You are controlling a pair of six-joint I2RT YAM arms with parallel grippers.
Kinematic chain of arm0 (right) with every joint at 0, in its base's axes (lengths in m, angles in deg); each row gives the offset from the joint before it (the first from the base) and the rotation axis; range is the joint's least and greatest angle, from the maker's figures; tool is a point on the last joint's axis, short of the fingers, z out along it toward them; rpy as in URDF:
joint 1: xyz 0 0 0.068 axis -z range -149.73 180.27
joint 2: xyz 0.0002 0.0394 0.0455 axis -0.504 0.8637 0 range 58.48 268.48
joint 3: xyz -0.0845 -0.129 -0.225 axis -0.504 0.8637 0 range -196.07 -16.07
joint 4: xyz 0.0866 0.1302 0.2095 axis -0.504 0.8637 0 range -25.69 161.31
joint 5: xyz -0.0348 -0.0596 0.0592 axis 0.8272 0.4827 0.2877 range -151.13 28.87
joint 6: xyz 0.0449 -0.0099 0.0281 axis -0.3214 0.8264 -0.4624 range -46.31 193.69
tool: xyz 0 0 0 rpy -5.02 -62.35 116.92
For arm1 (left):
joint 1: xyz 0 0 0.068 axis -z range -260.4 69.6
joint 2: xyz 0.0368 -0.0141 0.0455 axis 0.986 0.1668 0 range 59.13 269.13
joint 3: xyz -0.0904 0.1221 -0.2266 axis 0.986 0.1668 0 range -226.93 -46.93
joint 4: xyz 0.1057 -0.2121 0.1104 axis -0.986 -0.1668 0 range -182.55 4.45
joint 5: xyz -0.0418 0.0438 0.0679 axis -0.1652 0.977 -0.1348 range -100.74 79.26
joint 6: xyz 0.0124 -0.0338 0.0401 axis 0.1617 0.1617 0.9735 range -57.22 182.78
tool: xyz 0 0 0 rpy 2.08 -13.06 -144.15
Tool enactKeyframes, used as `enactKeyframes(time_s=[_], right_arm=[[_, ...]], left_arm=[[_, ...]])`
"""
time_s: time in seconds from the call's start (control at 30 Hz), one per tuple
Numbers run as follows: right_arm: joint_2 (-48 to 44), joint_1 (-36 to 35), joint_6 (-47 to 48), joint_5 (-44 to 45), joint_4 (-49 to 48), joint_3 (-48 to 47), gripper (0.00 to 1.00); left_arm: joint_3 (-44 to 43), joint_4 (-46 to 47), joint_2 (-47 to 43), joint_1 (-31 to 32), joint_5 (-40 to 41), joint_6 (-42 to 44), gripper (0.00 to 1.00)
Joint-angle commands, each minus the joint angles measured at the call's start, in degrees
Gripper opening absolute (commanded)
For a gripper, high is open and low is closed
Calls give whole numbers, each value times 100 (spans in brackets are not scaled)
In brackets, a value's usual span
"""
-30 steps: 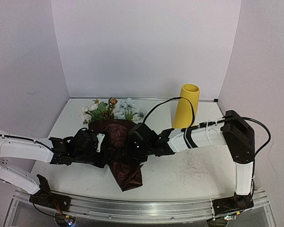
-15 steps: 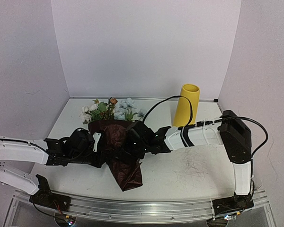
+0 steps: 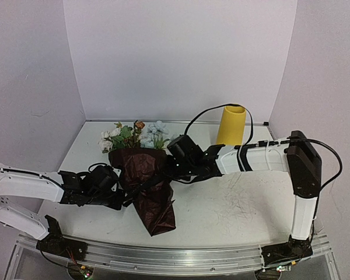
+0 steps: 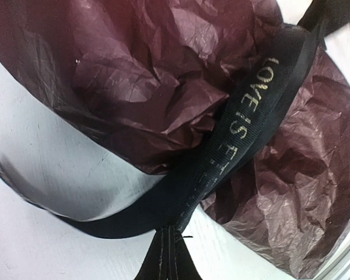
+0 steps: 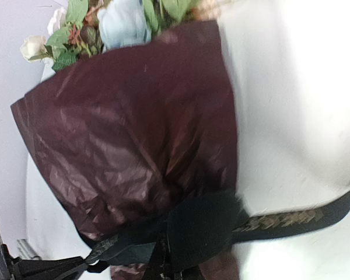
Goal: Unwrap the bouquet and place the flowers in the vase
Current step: Untie the ribbon from the wrapping paper.
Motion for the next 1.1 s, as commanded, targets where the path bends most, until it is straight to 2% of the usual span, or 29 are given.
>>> enactKeyframes(time_s=[0.0,0.17,0.3,0.5,0.63,0.87,1.07], right_arm=[[-249,265,1232,24,404,-211,0],[-169,637,1964,-593,521,-237,1],[-150,805,2559,-575,724,-296,7],[-179,835,3340,182,1333,-400,33],[-546,821,3701,-87,1242,-174,48],[-855,401,4814,-846,812,-88,50],[-545,18,5637,-1354,806,-481,50]], left_arm=[[-299,-203,70,-5,18,-45,0],[-339,-226,136,-5,-18,-47,0],[-392,-236,224,-5,-100,-39,0],[-493,-261,362,-5,-95,-26,0],[-589,-304,321,-5,157,-107,2],[-761,-307,62,-3,460,-151,18],[-835,-312,32,-5,560,-99,20]])
